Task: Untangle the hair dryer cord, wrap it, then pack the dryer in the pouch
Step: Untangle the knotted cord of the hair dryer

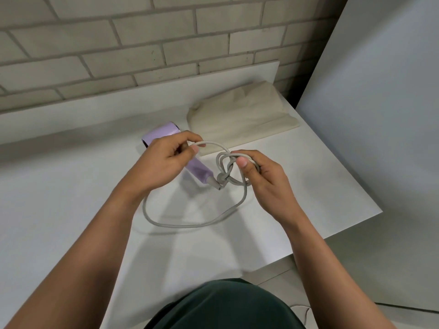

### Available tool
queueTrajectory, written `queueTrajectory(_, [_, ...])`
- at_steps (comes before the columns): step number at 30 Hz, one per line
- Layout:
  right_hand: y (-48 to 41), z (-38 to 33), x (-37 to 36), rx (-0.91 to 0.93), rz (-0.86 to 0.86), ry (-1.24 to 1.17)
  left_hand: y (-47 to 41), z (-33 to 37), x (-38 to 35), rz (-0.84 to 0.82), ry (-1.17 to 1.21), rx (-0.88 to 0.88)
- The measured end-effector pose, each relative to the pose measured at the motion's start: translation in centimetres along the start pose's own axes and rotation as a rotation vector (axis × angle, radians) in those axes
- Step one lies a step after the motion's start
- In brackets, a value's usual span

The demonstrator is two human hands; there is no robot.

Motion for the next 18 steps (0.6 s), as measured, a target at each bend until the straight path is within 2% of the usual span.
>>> queueTrajectory(3, [0.0,0.1,0.2,0.008,0.041,-0.048,-0.1,1.6,-1.0,-0.058,0.129,-0.055])
queueTrajectory(6, [-0.2,0.1,0.1,0.029,0.066,-0.053,-0.6,4.3,-2.1,-0.086,0.083,-0.177])
queueTrajectory(9, [-0.3,-0.1,0.8,0.055,0.095,-0.085,-1.1,5.6,-2.5,-0.043,0.063,-0.209])
queueTrajectory(14, [-0.4,1.6,0.3,-0.067,-0.020,-0.291,-1.2,7.0,-2.9,-0.016,0.172,-0.261])
queueTrajectory(18, [-0.5,2.2,-0.6,-0.112,-0.080,-0.355,-1.6,4.3,-2.1,0.097,0.338,-0.123])
Point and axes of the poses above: each hand's wrist, its own y-axis away from the middle knuckle, its own x-axis out of the back of the hand, z = x × y, the point moved 10 cm from there along -y, towards the middle knuckle, and after that the axes turned 15 degrees about -z, right-handed, at the moved point
